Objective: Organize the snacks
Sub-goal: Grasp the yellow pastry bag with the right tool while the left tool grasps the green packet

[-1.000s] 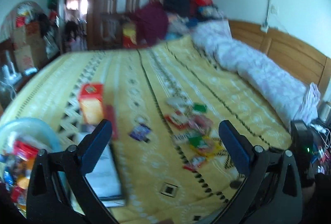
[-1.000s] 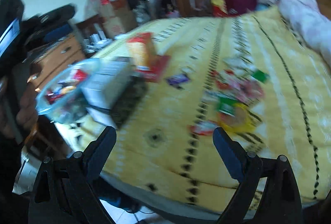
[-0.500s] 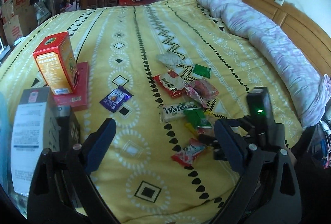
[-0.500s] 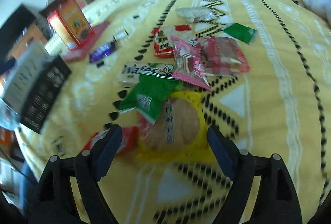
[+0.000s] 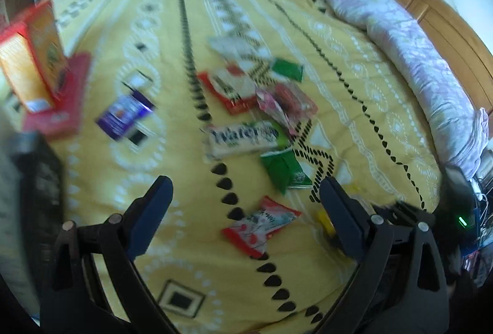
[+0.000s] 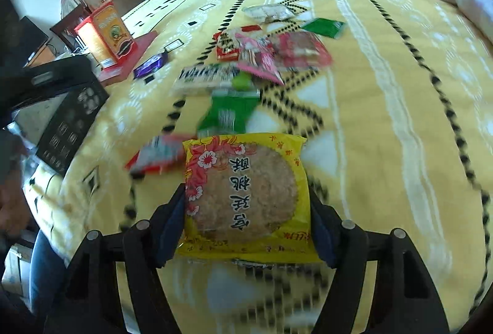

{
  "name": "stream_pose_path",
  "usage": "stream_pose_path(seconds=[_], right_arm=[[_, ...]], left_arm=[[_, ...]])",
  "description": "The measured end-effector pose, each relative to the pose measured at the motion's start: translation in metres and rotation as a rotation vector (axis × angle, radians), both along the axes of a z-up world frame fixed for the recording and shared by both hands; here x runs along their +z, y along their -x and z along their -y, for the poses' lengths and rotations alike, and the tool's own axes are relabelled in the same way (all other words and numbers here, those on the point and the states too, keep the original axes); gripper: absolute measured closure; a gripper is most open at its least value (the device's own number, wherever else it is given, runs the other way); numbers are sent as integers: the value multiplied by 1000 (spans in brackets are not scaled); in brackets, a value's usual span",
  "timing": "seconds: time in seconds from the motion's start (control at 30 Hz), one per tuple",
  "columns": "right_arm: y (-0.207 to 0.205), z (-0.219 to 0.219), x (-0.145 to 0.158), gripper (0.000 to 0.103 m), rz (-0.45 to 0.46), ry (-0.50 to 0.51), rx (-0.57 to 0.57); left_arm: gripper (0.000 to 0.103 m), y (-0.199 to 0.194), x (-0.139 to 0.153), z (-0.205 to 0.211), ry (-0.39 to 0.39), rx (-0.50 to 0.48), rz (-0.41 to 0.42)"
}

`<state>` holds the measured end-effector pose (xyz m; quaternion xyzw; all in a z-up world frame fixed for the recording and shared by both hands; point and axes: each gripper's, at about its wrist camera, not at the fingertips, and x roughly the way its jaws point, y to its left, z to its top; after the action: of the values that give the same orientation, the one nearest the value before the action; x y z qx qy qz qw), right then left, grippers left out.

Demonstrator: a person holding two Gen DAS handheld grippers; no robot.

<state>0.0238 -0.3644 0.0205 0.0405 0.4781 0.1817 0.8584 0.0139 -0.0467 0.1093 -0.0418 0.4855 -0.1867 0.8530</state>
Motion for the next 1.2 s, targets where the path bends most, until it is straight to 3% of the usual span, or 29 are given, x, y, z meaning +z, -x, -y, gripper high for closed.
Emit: stream_pose_path(seconds=[0.23, 0.37, 0.43, 0.53, 0.63, 0.73, 0.93, 1.2], right_arm=[[19, 21, 8, 29, 0, -55, -20], [13, 27, 6, 29, 0, -71, -34], [12, 28, 5, 29, 1, -76, -37], [10, 31, 1, 29, -4, -83, -43], [9, 32, 0, 29, -2, -96, -50], [10, 33, 2, 29, 9, -103, -54], [16, 35, 24, 29, 74, -112, -77], [15, 9, 90, 29, 218, -113, -33]], left_arm=[[9, -25, -40, 58, 5, -75, -91], [35, -33, -68, 75, -47, -71, -135], [35, -32, -74, 82, -76, -64, -112], [60, -27, -74, 90, -128, -71, -60], [70, -25, -71, 90, -109, -89, -42], [71, -19, -57, 85, -88, -99, 8], [71, -1, 7, 58, -27, -70, 165], [71, 26, 109, -24, -8, 74, 401]])
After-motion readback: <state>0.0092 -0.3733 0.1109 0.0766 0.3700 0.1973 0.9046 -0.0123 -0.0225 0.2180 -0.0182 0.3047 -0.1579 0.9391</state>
